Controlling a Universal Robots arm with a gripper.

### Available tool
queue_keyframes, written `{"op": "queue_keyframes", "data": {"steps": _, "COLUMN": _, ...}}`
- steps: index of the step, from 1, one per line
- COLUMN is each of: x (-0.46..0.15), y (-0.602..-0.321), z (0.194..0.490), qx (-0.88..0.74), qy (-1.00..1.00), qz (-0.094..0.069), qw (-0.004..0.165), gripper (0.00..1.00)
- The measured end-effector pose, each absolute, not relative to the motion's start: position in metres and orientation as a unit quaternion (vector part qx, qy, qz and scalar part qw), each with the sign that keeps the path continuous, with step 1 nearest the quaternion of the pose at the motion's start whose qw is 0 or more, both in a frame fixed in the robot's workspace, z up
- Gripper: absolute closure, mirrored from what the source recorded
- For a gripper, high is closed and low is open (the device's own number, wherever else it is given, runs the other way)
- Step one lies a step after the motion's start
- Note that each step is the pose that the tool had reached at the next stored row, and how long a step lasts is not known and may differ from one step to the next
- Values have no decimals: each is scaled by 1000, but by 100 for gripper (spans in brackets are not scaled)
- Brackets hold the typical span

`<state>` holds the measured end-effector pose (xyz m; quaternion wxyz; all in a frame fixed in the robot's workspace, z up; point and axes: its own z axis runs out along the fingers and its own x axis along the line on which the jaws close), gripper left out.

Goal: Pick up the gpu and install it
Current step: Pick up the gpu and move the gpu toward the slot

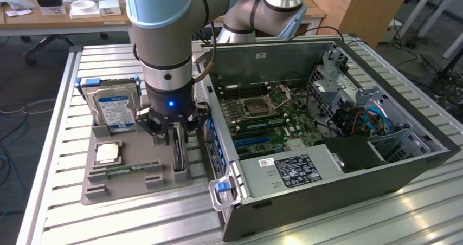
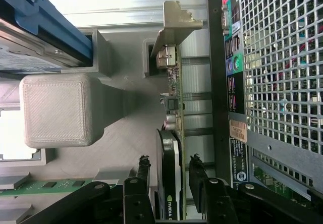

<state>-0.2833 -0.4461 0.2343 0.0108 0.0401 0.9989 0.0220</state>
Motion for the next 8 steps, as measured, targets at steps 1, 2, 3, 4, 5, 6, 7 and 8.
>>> {"op": "queue_keyframes", "data": {"steps": 1, "x": -283, "y": -446, "z": 234, "qx": 40, "qy": 999, "qz": 22, "qw": 11, "gripper": 55}}
{"op": "queue_keyframes", "data": {"steps": 2, "x": -283, "y": -446, "z": 234, "qx": 40, "qy": 999, "qz": 22, "qw": 11, "gripper": 55}}
{"op": "queue_keyframes", "data": {"steps": 3, "x": -283, "y": -446, "z": 234, "qx": 40, "qy": 999, "qz": 22, "qw": 11, "gripper": 55}}
{"op": "queue_keyframes", "data": {"steps": 4, "x": -283, "y": -446, "z": 234, "qx": 40, "qy": 999, "qz": 22, "qw": 11, "gripper": 55}}
{"op": "queue_keyframes", "data": {"steps": 5, "x": -283, "y": -446, "z": 234, "qx": 40, "qy": 999, "qz": 22, "qw": 11, "gripper": 55}}
{"op": "queue_keyframes", "data": {"steps": 6, "x": -283, "y": -446, "z": 234, "qx": 40, "qy": 999, "qz": 22, "qw": 11, "gripper": 55}}
{"op": "queue_keyframes", "data": {"steps": 7, "x": -283, "y": -446, "z": 234, "qx": 40, "qy": 999, "qz": 22, "qw": 11, "gripper": 55}}
{"op": "queue_keyframes", "data": {"steps": 8, "x": -283, "y": -446, "z": 234, "qx": 40, "qy": 999, "qz": 22, "qw": 11, "gripper": 55}}
